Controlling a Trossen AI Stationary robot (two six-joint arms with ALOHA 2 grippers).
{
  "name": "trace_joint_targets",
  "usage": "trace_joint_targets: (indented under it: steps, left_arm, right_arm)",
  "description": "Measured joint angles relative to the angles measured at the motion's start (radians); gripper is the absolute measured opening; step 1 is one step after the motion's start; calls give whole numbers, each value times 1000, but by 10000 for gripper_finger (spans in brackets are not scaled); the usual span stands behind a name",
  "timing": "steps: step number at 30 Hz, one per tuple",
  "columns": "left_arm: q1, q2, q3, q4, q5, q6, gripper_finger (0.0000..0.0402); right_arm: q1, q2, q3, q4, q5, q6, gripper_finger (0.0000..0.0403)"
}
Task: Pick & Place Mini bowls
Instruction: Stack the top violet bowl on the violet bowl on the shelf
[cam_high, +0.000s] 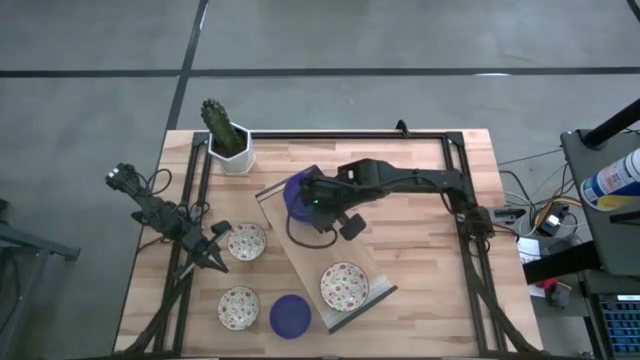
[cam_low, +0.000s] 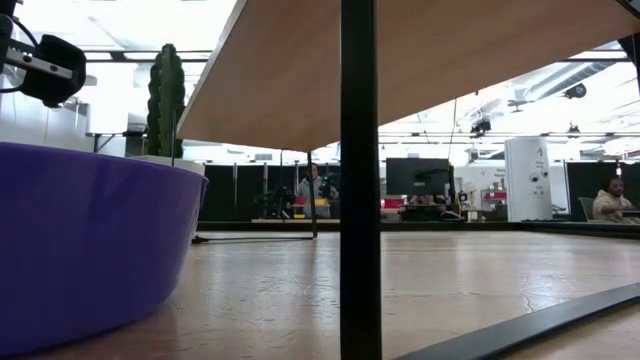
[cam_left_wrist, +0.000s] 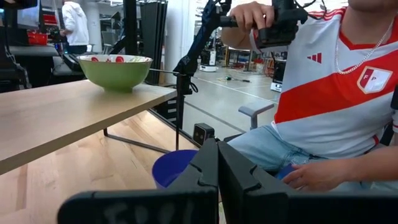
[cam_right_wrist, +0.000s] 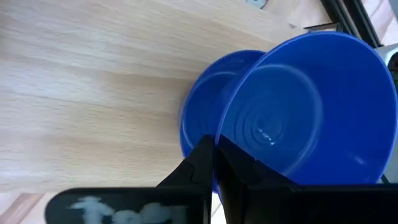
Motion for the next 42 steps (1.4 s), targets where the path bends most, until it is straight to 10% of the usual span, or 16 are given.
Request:
trace_joint_targets:
  steps: [42]
  left_arm:
    - [0,0,0,0,0,0,0]
  right_arm:
    - [-19,15,-60,21,-46,63,55]
